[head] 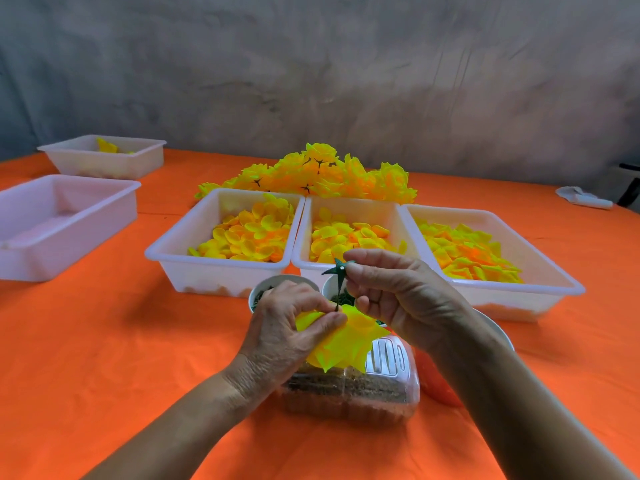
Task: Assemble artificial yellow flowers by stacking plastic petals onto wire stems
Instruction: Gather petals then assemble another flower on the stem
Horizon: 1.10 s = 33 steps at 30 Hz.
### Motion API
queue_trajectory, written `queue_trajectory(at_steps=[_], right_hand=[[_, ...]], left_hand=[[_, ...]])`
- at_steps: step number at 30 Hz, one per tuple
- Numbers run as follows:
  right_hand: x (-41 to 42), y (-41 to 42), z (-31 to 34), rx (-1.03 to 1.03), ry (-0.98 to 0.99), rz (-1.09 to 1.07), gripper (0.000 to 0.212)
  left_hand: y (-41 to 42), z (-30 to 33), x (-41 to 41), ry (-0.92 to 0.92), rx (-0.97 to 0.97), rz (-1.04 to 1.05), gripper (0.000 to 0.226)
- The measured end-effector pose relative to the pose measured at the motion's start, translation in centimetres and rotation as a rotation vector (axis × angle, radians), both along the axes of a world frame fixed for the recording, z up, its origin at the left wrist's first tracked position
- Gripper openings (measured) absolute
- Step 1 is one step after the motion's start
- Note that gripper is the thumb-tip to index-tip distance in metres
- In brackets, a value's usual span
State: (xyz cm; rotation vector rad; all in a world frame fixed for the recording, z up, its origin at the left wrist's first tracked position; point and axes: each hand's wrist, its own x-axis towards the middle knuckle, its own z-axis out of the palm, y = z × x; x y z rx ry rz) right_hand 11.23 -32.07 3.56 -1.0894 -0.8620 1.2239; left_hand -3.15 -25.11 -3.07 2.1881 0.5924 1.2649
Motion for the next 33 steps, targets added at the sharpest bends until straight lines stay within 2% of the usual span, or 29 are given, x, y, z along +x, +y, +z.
queue_trajectory(at_steps=[12, 16, 20, 24, 30, 33], right_hand=[[-0.01, -0.13, -0.13, -0.109, -0.058, 0.008, 0.009], [0.01, -0.26, -0.13, -0.122, -0.084, 0.003, 0.019], [0.13, -0.53, -0.02, -0.130, -0.211, -0.010, 0.009], [-0.06, -0.62, -0.22, -0.132, -0.337, -0.043, 0.012], [-0.60, -0.81, -0.47, -0.022, -0.591, -0.079, 0.011], [-0.65, -0.71, -1.01, 0.048, -0.721, -0.115, 0.016]], left_hand=[[-0.14, 0.10, 0.04, -0.006, 0.010, 0.013, 0.019], [-0.17, 0.14, 0.06, -0.003, 0.005, 0.008, 0.021], [-0.13, 0.01, 0.06, -0.017, -0.033, 0.003, 0.020], [-0.26, -0.07, 0.12, -0.079, -0.123, -0.002, 0.018], [-0.48, 0.21, -0.16, -0.103, -0.218, 0.001, 0.025], [-0.58, 0.33, -0.47, -0.096, -0.214, 0.015, 0.019]])
